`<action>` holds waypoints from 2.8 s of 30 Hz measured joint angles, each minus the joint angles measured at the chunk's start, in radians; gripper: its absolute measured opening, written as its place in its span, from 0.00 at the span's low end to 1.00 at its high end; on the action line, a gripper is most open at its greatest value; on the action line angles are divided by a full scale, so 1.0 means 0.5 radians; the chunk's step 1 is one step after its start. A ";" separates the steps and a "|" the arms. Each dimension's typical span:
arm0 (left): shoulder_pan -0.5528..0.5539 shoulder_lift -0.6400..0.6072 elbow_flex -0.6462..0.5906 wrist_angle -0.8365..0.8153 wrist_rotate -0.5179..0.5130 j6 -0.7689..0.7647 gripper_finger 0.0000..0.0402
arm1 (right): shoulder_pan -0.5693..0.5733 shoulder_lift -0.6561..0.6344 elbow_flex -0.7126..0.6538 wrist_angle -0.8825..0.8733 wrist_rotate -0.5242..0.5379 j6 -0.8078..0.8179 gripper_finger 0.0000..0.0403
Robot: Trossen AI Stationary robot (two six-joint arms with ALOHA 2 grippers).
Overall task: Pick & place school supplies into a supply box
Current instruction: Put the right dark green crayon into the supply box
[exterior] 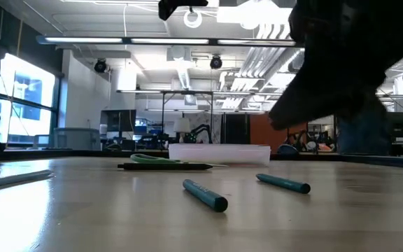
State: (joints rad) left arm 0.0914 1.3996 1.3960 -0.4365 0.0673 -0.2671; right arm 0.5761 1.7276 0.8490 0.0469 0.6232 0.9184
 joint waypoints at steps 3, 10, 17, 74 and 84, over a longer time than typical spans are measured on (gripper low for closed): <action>-0.001 0.000 0.000 -0.001 -0.017 -0.009 0.55 | 0.022 0.139 0.042 0.094 -0.007 0.001 0.22; -0.001 0.000 0.000 -0.001 -0.021 -0.060 0.55 | 0.025 0.383 0.330 -0.122 0.065 -0.067 0.22; -0.001 0.000 0.000 -0.001 -0.016 -0.060 0.55 | 0.012 0.419 0.520 -0.651 0.217 0.198 0.22; -0.001 0.002 0.000 -0.074 -0.016 -0.015 0.55 | 0.155 0.587 -0.285 0.640 0.305 -0.237 0.14; -0.001 0.002 0.000 -0.060 -0.016 -0.015 0.55 | 0.143 0.583 -0.330 0.676 0.306 -0.356 0.09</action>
State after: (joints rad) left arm 0.0910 1.4006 1.3960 -0.4664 0.0593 -0.2749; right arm 0.6479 2.0190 0.6842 0.3847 0.7759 0.7405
